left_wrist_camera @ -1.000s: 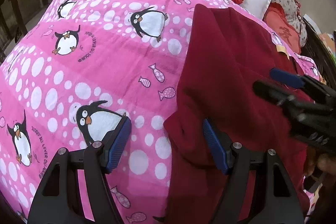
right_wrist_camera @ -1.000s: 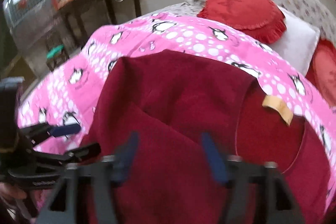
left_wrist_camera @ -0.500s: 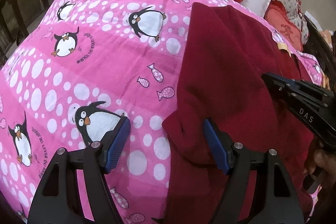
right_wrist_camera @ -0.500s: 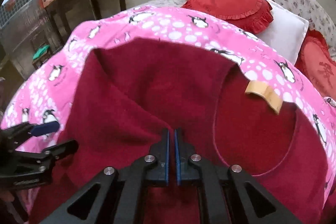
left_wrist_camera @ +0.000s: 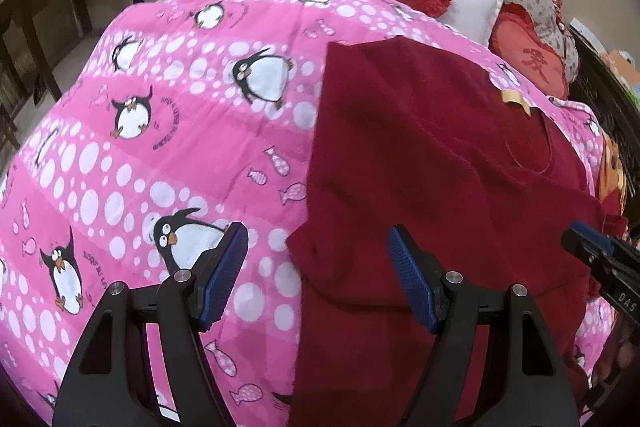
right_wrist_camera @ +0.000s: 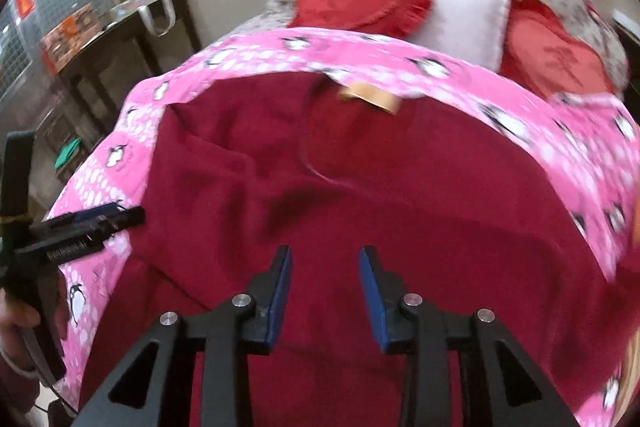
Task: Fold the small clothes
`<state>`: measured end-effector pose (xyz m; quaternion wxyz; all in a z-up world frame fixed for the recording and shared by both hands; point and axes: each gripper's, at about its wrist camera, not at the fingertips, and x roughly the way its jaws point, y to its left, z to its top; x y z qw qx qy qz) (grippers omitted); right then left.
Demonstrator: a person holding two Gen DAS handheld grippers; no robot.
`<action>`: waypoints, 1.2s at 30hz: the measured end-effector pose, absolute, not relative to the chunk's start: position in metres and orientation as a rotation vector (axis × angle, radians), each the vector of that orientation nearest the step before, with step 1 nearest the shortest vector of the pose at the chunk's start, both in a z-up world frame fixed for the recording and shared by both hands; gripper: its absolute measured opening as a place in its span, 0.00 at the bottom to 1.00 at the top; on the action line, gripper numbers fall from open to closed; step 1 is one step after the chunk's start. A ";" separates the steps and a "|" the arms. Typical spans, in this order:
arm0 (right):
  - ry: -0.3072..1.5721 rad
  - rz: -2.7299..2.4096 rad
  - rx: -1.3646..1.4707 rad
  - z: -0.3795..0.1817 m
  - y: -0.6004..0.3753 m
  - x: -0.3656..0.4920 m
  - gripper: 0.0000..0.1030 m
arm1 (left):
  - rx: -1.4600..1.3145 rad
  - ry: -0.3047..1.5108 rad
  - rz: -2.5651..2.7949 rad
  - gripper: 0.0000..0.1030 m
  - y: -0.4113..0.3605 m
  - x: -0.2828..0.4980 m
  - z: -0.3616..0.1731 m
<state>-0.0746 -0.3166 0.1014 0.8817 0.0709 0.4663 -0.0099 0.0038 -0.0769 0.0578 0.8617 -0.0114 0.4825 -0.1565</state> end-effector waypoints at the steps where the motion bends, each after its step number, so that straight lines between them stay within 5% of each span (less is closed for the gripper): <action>1: 0.973 -0.044 0.157 0.100 -0.325 -0.082 0.32 | -0.019 1.009 -0.332 0.71 -0.080 0.003 0.059; 36: 0.965 -0.232 0.399 0.088 -0.401 -0.137 0.32 | 0.147 1.034 -0.343 0.73 -0.138 -0.023 0.040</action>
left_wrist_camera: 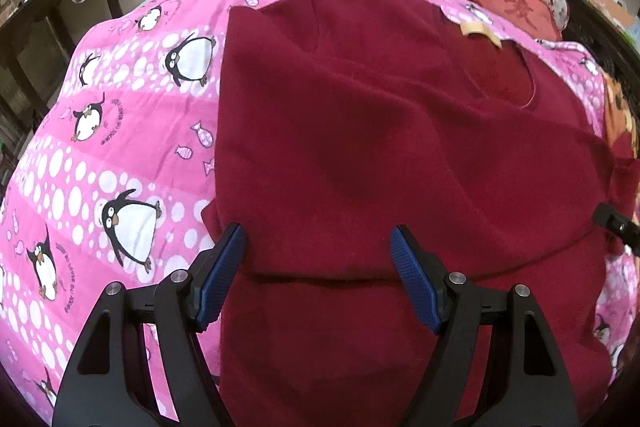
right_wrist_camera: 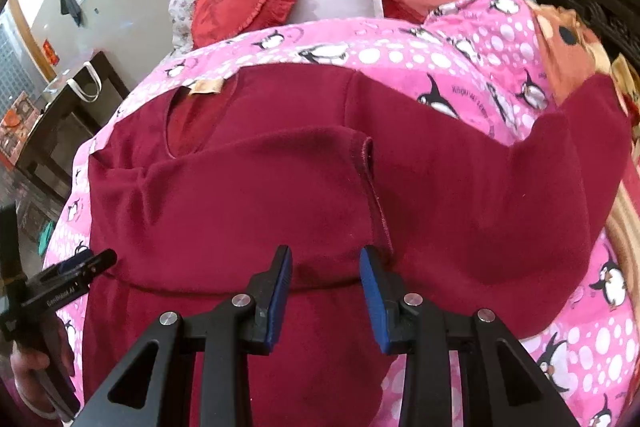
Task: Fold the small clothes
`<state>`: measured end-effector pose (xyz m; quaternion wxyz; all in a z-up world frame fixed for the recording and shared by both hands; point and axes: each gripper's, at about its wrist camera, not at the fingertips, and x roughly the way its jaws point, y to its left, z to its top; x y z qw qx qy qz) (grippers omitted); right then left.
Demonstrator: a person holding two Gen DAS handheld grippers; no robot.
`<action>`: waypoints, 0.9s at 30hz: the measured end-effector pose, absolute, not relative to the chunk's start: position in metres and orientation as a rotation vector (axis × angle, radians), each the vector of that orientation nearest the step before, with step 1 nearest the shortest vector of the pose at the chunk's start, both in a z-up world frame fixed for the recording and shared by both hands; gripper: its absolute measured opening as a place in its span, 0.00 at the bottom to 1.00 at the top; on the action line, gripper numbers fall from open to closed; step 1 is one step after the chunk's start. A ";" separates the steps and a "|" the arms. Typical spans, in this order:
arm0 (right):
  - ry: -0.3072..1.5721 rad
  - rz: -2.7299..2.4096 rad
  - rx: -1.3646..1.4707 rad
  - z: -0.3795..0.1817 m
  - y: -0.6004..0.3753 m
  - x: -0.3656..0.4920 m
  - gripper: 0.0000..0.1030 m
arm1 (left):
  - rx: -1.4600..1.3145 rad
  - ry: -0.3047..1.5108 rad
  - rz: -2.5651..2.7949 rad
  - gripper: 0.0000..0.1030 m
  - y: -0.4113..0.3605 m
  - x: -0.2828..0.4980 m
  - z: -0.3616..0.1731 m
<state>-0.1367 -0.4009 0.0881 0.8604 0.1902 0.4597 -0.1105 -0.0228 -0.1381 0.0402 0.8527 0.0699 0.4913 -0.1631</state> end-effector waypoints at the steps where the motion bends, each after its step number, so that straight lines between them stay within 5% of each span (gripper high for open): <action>1: 0.969 -0.233 0.397 0.086 -0.401 -0.136 0.33 | 0.155 1.031 -0.341 0.73 -0.139 -0.023 0.039; 7: 0.979 -0.217 0.364 0.082 -0.396 -0.132 0.44 | 0.166 1.031 -0.335 0.73 -0.144 -0.022 0.035; 27: 0.865 -0.499 0.627 0.089 -0.531 -0.243 0.45 | 0.165 1.027 -0.335 0.74 -0.146 -0.023 0.029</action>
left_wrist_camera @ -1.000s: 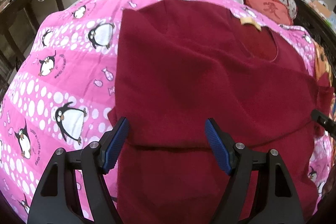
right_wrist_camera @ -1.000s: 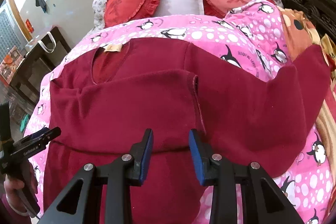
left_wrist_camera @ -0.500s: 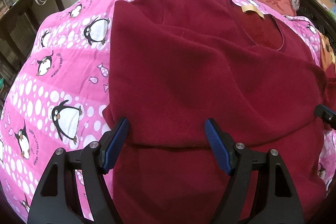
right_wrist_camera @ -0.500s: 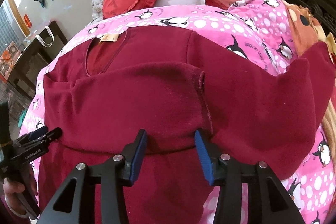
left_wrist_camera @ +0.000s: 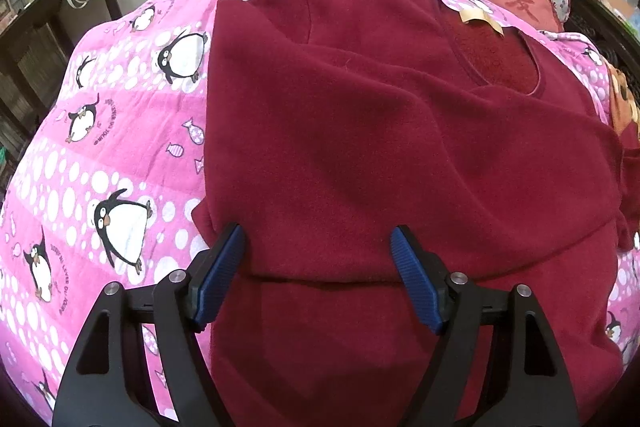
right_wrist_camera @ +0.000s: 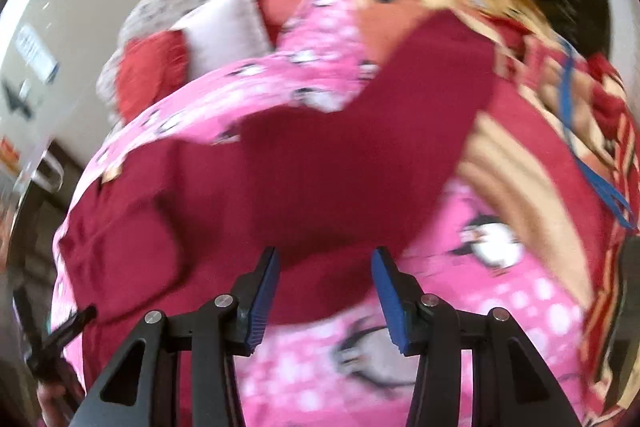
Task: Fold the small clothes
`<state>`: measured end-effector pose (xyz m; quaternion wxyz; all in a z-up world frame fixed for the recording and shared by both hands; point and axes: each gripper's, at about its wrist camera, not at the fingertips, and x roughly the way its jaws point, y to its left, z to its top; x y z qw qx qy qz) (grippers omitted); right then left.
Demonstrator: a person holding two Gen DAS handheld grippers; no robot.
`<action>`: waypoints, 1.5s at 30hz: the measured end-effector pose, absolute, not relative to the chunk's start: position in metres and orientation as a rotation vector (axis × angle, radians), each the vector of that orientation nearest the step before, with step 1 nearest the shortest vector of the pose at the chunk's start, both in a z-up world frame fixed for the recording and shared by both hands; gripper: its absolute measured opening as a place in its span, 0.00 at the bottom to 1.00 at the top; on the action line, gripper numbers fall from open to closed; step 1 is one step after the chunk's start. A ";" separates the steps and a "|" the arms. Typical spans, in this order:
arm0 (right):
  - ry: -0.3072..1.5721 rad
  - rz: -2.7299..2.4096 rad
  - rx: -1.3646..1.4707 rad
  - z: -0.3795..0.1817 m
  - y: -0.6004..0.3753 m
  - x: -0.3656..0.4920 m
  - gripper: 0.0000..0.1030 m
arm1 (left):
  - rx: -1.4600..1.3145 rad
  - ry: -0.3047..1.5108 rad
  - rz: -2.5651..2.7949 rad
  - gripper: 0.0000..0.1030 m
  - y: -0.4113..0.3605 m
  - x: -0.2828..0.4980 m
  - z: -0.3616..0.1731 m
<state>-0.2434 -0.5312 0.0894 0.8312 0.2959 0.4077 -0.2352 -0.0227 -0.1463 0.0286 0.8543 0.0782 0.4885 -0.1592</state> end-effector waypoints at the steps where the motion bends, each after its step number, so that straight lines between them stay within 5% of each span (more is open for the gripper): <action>1: 0.861 -0.517 0.632 0.089 -0.539 -0.245 0.45 | 0.166 1.027 -0.334 0.74 -0.147 -0.023 0.029; 15: 0.678 -0.632 0.851 0.057 -0.651 -0.236 0.45 | 0.174 1.030 -0.330 0.76 -0.150 -0.021 0.027; 17: 0.668 -0.627 0.848 0.054 -0.654 -0.232 0.35 | 0.178 1.029 -0.330 0.77 -0.151 -0.020 0.026; 19: 0.686 -0.605 0.839 0.053 -0.655 -0.227 0.13 | 0.179 1.032 -0.332 0.77 -0.152 -0.019 0.026; 21: 0.681 -0.586 0.801 0.065 -0.648 -0.226 0.12 | 0.171 1.037 -0.339 0.77 -0.151 -0.018 0.028; 33: 0.539 -0.182 0.482 0.223 -0.502 -0.195 0.10 | -0.007 0.969 -0.384 0.77 -0.100 -0.010 0.080; 41: 0.729 0.173 0.281 0.182 -0.319 -0.099 0.10 | -0.094 0.948 -0.401 0.76 -0.070 -0.017 0.097; 42: 0.785 0.188 0.252 0.165 -0.300 -0.089 0.14 | -0.107 0.953 -0.404 0.76 -0.069 -0.016 0.096; 45: 0.937 0.265 0.202 0.116 -0.259 -0.070 0.52 | -0.129 0.974 -0.430 0.76 -0.068 -0.016 0.093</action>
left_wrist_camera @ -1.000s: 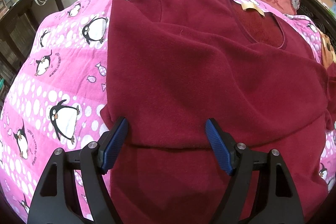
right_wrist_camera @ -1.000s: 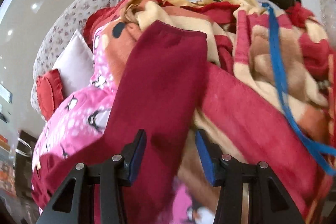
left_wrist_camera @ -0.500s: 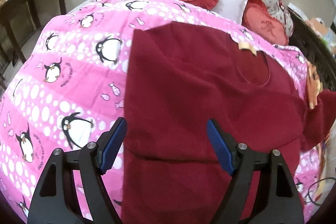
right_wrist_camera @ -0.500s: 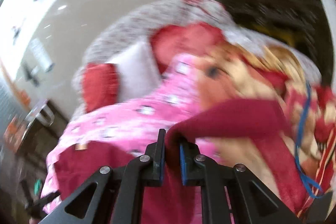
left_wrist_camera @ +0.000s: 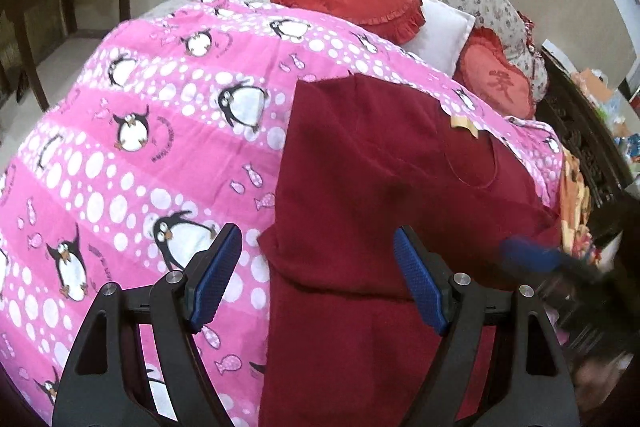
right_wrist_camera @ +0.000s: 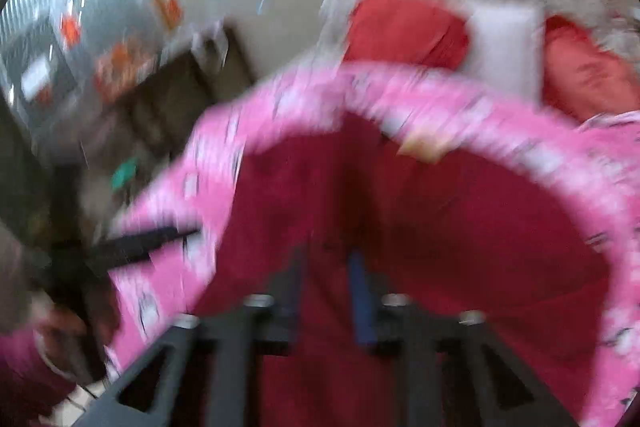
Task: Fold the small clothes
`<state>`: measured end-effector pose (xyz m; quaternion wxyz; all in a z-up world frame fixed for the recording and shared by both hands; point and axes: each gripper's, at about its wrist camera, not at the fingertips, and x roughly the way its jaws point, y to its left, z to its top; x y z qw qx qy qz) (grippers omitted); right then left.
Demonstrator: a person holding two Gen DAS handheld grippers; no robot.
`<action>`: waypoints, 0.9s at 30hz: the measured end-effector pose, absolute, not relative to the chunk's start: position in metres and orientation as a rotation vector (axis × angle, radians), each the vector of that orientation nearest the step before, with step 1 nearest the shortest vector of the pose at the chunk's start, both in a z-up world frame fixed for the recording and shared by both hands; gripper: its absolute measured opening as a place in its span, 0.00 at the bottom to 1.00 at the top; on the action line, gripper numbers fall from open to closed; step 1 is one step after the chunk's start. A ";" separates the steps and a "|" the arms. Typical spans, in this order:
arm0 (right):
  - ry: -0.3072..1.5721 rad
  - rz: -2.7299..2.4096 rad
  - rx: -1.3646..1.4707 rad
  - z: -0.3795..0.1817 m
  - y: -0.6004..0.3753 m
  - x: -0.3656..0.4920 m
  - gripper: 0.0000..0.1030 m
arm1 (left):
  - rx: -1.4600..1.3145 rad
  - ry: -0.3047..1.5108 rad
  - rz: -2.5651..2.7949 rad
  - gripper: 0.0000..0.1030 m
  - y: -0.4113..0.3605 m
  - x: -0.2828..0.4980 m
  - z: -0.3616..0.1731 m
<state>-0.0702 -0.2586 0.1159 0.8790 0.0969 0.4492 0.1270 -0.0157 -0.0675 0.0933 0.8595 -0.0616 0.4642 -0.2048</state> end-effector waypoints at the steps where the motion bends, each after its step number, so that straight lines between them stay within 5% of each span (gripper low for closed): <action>1: 0.961 0.280 0.199 0.106 -0.251 -0.071 0.52 | -0.132 0.979 -0.449 0.77 -0.068 -0.017 0.092; 18: 0.907 0.115 0.457 0.114 -0.352 -0.146 0.53 | -0.007 0.974 -0.556 0.76 -0.140 -0.023 0.077; 22: 0.899 0.114 0.478 0.112 -0.355 -0.151 0.53 | 0.020 1.005 -0.572 0.65 -0.157 -0.021 0.065; 27: 0.889 0.111 0.502 0.112 -0.365 -0.159 0.53 | 0.048 1.077 -0.582 0.36 -0.174 -0.012 0.043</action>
